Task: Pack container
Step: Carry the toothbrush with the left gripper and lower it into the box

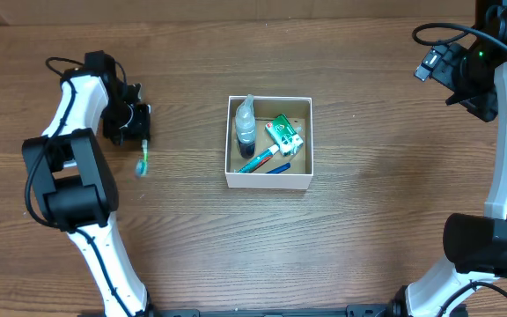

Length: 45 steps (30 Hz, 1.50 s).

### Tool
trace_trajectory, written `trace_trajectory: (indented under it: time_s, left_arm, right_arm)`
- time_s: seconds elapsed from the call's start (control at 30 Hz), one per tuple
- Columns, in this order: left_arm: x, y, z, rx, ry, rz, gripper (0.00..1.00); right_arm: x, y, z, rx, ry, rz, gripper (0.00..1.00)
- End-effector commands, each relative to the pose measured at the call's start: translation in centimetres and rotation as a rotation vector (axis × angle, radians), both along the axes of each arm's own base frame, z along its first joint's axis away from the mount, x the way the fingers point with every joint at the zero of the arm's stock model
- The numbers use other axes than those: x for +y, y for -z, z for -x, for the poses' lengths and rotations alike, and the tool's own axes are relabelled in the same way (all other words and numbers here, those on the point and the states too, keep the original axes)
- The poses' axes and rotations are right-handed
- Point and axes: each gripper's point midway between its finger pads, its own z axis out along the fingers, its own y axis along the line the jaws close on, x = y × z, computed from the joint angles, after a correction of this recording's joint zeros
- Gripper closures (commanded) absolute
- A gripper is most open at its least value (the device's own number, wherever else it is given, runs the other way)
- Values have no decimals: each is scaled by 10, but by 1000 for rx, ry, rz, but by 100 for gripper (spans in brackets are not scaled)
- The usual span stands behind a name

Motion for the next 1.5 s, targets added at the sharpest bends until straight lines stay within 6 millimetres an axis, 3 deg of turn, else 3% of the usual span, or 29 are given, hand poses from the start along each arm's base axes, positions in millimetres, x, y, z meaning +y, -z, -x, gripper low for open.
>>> trace_trajectory:
  time_s: [0.0,0.23,0.3,0.43,0.57,0.8,1.0,1.17,1.47]
  left_arm:
    - [-11,-22,-11,10,-4,51,96]
    - [-23,-108,-27,-131,27,48,96]
    - [-34,-141,-28,-208,52,39,96]
    - [-56,-184,-22,-305,101,40,96]
    - [-91,-221,-11,-394,209,39,96]
    - [-180,-267,31,-521,579,43,95]
    - [-241,-265,66,-529,868,55,92]
    - [-270,-246,81,-507,993,69,89]
    - [-283,-186,80,-410,1043,66,86]
  right_arm:
    - [-1,-1,-1,-9,4,3,0]
    - [-1,-1,-1,-9,4,3,0]
    - [-1,-1,-1,-8,4,4,0]
    - [-1,-1,-1,-9,4,3,0]
    - [-1,-1,-1,-9,4,3,0]
    - [-1,-1,-1,-9,4,3,0]
    - [-1,-1,-1,-9,4,3,0]
    - [-1,-1,-1,-8,4,4,0]
    - [-1,-1,-1,-9,4,3,0]
